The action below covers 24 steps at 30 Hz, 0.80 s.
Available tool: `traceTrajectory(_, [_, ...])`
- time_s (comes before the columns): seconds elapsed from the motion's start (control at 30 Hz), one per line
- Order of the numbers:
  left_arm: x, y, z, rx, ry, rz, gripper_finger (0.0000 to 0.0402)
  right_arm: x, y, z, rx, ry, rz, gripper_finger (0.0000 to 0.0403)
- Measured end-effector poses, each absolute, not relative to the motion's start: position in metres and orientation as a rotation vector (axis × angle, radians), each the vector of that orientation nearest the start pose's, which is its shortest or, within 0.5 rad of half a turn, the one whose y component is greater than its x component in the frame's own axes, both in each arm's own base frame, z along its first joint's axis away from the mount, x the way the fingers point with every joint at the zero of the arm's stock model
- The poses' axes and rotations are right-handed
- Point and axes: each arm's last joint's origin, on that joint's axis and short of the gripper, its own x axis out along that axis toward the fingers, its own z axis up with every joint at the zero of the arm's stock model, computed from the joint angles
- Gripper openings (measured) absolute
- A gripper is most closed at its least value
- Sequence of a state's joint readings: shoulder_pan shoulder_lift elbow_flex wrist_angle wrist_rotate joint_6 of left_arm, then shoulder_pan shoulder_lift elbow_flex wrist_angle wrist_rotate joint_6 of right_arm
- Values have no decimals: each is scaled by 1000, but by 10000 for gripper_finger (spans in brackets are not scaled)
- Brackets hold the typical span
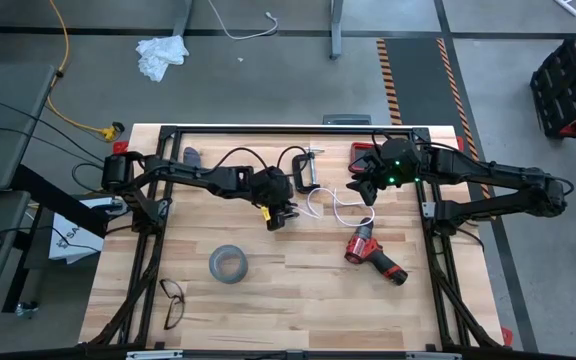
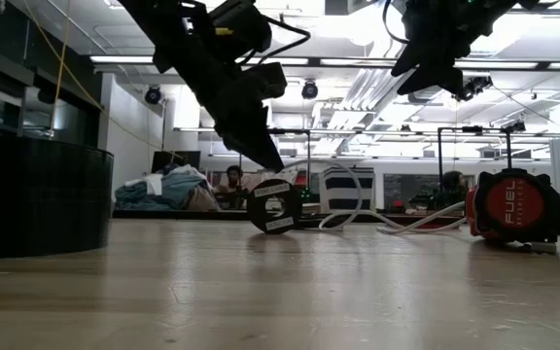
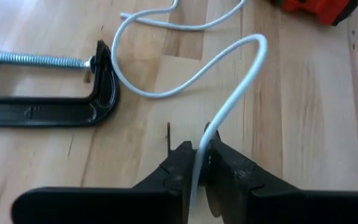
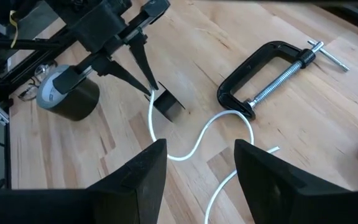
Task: Coil cords
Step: Uncoil the white wire from the black spool, then coil the white wire onto the black spool
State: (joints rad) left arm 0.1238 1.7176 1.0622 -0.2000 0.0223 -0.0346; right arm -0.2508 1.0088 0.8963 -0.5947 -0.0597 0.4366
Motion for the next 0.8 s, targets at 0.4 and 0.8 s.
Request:
traceTrajectory(0.4, [348, 42, 188, -153, 881, 97, 107, 197, -49, 296, 526, 651, -334, 183])
traceTrajectory(0.8, [326, 37, 217, -166, 902, 82, 108, 222, -30, 273, 650, 827, -119, 183])
